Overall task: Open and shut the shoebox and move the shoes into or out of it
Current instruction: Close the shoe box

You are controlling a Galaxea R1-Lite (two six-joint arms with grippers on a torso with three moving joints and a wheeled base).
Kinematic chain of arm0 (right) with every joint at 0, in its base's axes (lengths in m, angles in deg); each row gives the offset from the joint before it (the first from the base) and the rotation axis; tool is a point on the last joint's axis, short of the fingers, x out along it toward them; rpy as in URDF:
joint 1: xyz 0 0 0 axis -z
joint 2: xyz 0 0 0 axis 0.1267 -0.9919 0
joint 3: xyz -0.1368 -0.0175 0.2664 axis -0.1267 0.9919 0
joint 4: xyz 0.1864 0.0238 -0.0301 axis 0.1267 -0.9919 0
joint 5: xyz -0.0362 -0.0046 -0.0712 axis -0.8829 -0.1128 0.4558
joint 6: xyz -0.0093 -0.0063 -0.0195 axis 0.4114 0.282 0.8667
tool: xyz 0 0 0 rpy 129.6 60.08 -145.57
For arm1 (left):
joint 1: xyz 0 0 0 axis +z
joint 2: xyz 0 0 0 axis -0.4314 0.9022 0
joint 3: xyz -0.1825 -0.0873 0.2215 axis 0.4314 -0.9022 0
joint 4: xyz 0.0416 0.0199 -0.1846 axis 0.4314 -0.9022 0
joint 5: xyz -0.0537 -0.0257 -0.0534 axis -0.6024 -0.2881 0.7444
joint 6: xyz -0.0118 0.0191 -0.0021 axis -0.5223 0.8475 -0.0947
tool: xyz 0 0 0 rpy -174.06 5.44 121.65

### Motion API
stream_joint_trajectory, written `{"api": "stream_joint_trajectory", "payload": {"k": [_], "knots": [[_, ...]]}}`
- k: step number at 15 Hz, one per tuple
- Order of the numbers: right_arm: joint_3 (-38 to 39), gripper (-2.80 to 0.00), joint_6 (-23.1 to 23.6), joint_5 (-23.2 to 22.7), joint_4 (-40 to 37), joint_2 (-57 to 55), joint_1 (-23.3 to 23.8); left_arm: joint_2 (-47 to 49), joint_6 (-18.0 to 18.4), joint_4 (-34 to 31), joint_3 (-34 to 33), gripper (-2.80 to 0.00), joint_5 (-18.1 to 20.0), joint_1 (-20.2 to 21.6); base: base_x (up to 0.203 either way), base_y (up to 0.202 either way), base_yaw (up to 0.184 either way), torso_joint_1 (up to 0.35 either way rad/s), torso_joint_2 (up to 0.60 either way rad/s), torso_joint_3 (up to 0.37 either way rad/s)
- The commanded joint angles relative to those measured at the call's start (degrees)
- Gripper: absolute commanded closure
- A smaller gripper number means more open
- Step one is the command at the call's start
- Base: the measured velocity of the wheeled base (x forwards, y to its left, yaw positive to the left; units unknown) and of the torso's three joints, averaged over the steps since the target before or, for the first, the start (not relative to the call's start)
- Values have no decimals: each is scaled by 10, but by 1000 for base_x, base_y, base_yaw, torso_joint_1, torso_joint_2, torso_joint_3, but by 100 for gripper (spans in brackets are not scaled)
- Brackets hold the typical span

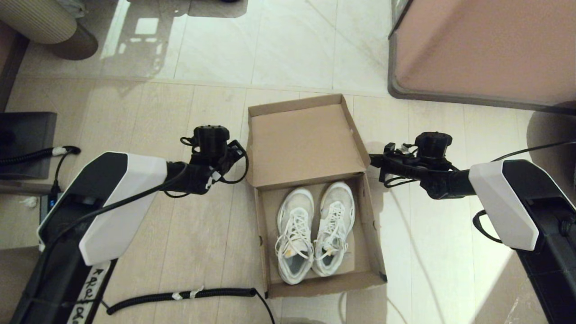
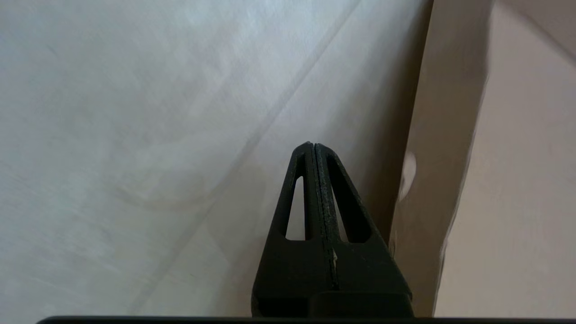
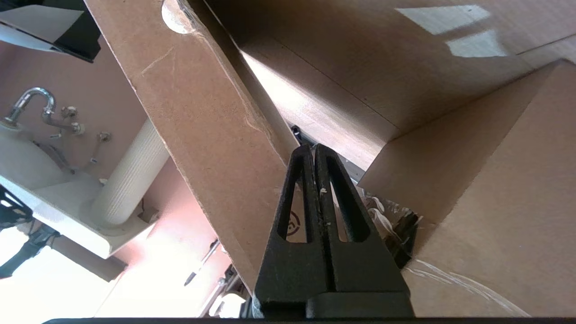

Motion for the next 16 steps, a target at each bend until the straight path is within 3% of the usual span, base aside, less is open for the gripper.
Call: {"api": "stream_joint_trajectory", "payload": {"k": [1,5,10,16], "knots": [[1,0,-6,-4,-1,1,-1,9,-11,2,1,0,1,-9,0,0,0,0,0,0],[1,0,37,-4,-86,15,-1,9,-17,2,2,0,16,-35,0,0,0,0,0,0],[29,0,285,1,-342,65,-9,10,-17,4,1,0,16,-47,0,0,0,0,0,0],[113,0,302,13,-370,114,8,9,-18,4,1,0,16,-57,0,0,0,0,0,0]]}}
